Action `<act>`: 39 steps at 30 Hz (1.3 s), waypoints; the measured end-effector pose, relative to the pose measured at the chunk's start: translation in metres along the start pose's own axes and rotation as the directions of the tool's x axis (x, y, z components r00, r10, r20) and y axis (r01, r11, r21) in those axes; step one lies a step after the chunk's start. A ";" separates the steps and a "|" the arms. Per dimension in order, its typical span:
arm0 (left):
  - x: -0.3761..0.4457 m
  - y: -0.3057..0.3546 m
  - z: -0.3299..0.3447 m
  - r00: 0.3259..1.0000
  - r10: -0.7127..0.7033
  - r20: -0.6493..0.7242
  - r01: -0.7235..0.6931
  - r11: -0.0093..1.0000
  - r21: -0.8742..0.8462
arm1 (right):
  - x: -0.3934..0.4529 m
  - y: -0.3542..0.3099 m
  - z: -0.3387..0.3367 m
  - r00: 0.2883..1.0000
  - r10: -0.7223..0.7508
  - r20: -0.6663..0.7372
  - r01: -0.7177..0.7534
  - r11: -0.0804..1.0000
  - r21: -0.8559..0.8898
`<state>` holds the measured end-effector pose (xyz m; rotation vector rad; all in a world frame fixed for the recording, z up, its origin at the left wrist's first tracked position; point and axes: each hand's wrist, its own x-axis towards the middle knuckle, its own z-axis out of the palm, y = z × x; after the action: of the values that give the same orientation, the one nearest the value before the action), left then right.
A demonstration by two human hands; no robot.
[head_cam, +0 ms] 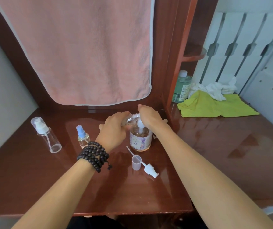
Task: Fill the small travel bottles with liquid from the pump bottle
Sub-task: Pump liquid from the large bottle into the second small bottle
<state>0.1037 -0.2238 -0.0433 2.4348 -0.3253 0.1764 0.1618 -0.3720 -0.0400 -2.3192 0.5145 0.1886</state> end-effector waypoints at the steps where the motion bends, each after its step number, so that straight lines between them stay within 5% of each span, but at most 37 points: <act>1: 0.000 -0.001 -0.001 1.000 0.001 0.003 -0.001 1.000 -0.014 | -0.002 -0.001 -0.001 1.000 -0.004 0.003 0.004 1.000 0.000; 39: 0.006 0.004 -0.017 1.000 0.010 0.028 -0.008 0.997 -0.082 | -0.003 -0.010 -0.013 0.998 -0.055 0.000 0.055 0.998 0.008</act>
<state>0.1072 -0.2171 -0.0259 2.3573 -0.3494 0.1302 0.1634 -0.3735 -0.0237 -2.3222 0.4497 0.1601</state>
